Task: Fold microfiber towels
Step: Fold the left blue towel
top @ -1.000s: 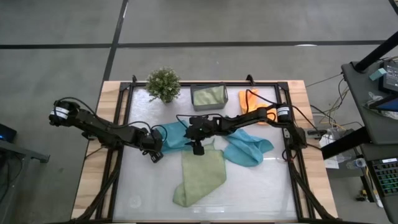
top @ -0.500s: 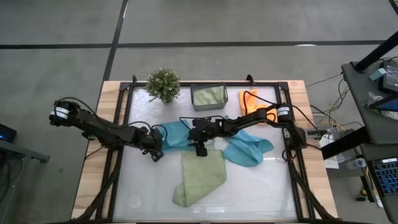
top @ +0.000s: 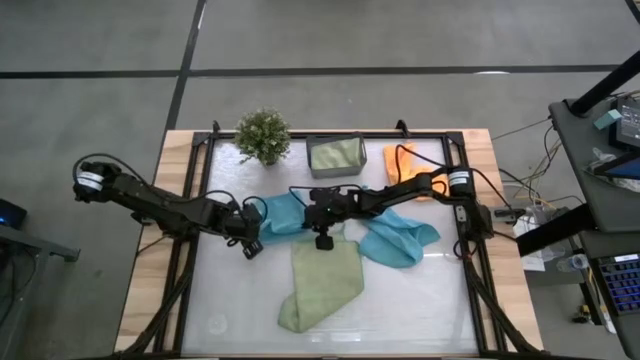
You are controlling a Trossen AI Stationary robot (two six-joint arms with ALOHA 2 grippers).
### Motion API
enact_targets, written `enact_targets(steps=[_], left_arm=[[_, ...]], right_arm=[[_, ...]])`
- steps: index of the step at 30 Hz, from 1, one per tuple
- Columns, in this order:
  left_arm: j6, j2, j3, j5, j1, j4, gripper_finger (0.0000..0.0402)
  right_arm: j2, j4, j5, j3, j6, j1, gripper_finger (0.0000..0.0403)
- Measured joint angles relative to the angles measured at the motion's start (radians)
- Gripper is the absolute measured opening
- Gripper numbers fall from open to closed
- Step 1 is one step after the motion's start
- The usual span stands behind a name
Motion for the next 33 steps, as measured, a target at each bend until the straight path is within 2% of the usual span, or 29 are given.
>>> enact_targets(steps=[4, 7, 16, 19, 23, 26, 33], left_arm=[[-0.008, 0.002, 0.005, 0.004, -0.001, 0.009, 0.0116], [-0.032, 0.004, 0.019, 0.063, -0.005, 0.011, 0.0116], [-0.111, 0.005, 0.029, 0.093, -0.071, 0.050, 0.0116], [-0.130, 0.019, 0.029, 0.061, -0.099, 0.111, 0.0116], [-0.107, 0.073, 0.029, -0.065, -0.113, 0.169, 0.0116], [-0.127, 0.137, 0.029, -0.130, -0.113, 0.205, 0.0116], [-0.124, 0.297, 0.043, -0.136, -0.116, 0.255, 0.0116]], right_arm=[[-0.041, -0.052, 0.050, -0.002, -0.009, 0.000, 0.0009], [-0.059, -0.068, 0.084, -0.004, 0.011, 0.000, 0.0009], [-0.038, -0.077, 0.091, -0.027, 0.141, 0.002, 0.0009], [-0.033, -0.062, 0.091, -0.047, 0.152, 0.002, 0.0009], [-0.033, -0.055, 0.088, -0.050, 0.149, 0.002, 0.0013], [-0.034, -0.067, 0.060, -0.043, 0.148, 0.002, 0.0033], [-0.035, -0.071, 0.054, -0.017, 0.137, 0.003, 0.0122]])
